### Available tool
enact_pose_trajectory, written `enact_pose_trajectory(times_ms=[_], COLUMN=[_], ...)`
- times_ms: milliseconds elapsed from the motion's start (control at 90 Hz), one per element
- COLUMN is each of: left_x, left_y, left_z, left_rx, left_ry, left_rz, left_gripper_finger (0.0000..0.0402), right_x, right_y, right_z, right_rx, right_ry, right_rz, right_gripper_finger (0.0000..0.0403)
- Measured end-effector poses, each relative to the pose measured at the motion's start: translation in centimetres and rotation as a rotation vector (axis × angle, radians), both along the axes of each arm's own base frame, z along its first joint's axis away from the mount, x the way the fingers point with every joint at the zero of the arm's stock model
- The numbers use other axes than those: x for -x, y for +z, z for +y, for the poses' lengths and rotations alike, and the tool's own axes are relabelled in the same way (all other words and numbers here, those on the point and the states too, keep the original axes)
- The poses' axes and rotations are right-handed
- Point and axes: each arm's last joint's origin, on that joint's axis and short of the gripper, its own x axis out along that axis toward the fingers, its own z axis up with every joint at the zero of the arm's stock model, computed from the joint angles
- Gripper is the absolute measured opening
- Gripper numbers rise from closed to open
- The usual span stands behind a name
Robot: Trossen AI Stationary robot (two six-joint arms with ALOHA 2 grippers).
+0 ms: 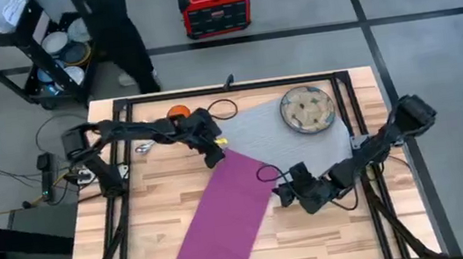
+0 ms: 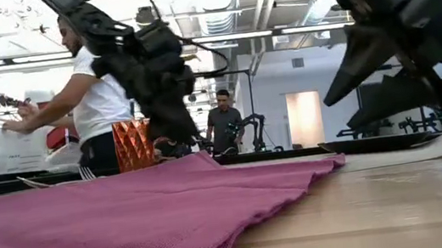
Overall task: Set table place
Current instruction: Fold the purple napkin
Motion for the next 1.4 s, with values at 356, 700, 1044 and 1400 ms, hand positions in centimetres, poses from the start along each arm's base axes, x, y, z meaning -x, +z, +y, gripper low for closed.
enact_pose_trajectory(times_ms=[356, 700, 1044, 1400], left_x=[-0.7, -0.5, -0.6, -0.7], left_y=[-1.0, -1.0, -0.9, -0.7], left_z=[1.6, 2.3, 2.2, 2.3], left_rx=[-0.038, -0.039, -0.005, 0.015], left_ry=[-0.022, -0.02, -0.049, -0.06], left_rz=[0.153, 0.145, 0.114, 0.085], left_gripper_finger=[0.0129, 0.0129, 0.0129, 0.0117], right_x=[0.6, 0.5, 0.7, 0.7], right_y=[-0.3, -0.3, -0.5, -0.5], right_z=[1.5, 1.3, 1.2, 1.2], right_rx=[-0.037, -0.035, -0.024, -0.021], right_ry=[0.031, 0.023, 0.023, 0.023], right_rz=[-0.012, -0.008, 0.01, 0.014], right_gripper_finger=[0.0168, 0.0168, 0.0168, 0.0168])
